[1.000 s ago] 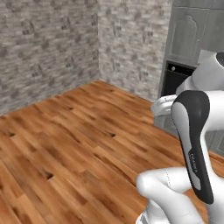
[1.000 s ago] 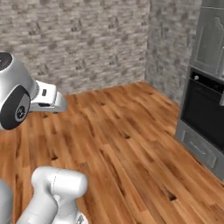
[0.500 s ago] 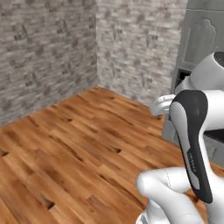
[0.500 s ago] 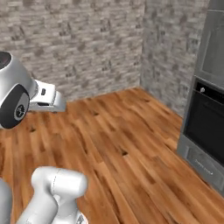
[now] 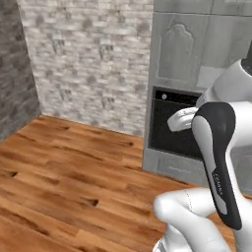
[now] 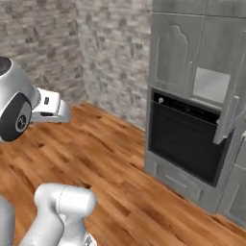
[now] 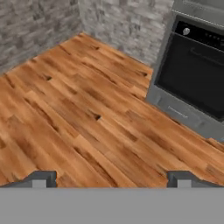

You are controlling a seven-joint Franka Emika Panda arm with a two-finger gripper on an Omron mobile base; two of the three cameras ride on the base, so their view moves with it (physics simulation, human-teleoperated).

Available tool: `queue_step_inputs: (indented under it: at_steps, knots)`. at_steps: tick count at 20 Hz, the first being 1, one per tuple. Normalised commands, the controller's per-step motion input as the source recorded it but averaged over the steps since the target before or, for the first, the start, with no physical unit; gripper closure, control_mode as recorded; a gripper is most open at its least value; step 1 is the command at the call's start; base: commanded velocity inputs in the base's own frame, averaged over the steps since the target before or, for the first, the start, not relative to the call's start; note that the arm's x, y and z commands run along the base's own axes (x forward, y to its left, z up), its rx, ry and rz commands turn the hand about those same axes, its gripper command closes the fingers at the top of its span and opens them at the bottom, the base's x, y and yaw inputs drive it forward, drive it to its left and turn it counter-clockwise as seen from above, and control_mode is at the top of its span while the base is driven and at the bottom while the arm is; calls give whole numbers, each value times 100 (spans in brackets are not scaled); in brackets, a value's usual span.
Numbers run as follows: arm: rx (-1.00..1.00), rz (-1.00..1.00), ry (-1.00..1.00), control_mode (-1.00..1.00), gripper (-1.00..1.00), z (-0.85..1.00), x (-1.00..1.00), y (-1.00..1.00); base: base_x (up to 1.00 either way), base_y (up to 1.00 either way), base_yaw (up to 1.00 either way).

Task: Open the cabinet. Pick the sponge and place it next to the sink. Then close the cabinet.

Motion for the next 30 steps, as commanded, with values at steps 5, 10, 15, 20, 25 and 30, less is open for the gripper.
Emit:
queue_step_inputs:
  at_steps: [5,10,15,20,25,30]
  knots:
    - [0,0,0,100,-100,0,0,0,84,0,-87]
    - [0,0,0,100,-100,0,0,0,95,23,-66]
    - [0,0,0,100,-100,0,0,0,61,65,-17]
    - [0,0,0,100,-100,0,0,0,28,49,0]
    - [0,0,0,100,-100,0,0,0,16,11,-9]
    - [0,0,0,100,-100,0,0,0,40,0,-38]
